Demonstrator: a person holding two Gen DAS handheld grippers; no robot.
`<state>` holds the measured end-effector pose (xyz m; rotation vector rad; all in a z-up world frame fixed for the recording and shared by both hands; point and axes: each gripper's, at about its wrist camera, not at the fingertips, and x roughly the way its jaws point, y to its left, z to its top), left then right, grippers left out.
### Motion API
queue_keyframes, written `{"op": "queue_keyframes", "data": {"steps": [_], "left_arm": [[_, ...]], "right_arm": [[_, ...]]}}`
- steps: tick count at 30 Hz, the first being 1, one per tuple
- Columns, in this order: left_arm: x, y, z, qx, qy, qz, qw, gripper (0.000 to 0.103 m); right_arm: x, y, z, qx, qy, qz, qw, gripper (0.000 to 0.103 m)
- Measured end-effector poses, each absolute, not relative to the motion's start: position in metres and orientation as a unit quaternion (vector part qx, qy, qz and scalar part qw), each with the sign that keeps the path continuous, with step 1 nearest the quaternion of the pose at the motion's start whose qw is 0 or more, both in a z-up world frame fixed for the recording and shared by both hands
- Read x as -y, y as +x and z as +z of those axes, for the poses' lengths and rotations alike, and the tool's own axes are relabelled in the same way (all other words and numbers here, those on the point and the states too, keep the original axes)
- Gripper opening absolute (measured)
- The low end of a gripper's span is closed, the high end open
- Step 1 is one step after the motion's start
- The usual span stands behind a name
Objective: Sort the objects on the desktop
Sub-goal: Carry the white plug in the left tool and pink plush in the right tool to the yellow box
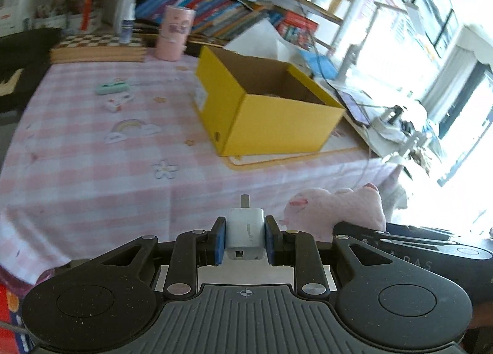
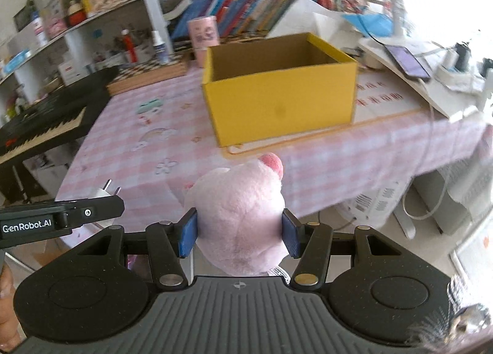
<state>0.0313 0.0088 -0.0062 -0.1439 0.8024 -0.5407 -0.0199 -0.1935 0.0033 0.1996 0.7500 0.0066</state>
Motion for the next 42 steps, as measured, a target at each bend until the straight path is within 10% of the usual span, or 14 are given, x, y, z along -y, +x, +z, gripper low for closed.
{"op": "queue_keyframes", "data": {"steps": [42], "left_arm": [[0.14,0.123,0.025,-0.329,-0.021,-0.26,0.908,0.024]], "right_arm": [[0.344,0.068,0.032,-0.3,0.104,0.0,0.948,0.052]]}}
